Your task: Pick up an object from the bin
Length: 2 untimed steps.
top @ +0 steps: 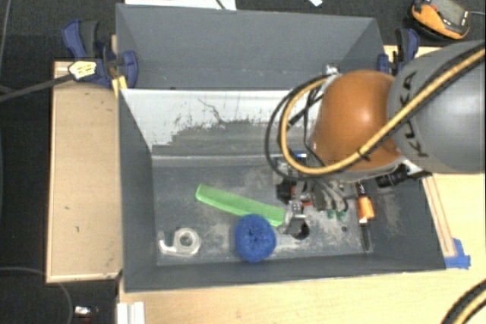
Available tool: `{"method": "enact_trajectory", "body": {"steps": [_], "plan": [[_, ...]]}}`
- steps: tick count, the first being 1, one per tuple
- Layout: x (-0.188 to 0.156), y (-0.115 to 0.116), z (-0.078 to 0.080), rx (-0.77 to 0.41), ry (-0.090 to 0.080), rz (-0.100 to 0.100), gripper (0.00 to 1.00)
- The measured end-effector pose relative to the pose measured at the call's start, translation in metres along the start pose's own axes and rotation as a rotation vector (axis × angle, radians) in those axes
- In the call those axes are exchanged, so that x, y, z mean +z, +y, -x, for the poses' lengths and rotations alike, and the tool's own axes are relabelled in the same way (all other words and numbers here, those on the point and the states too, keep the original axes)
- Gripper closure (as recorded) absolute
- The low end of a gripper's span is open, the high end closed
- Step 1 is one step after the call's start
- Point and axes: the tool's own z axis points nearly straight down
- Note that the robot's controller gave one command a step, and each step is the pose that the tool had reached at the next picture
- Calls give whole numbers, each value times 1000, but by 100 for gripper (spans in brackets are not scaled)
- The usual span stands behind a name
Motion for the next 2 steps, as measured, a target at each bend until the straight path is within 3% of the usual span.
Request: {"method": "enact_trajectory", "body": {"steps": [1,2], "plan": [[41,-11,-2,403,5,-2,0],[80,20,-19,239,-5,2,0]]}}
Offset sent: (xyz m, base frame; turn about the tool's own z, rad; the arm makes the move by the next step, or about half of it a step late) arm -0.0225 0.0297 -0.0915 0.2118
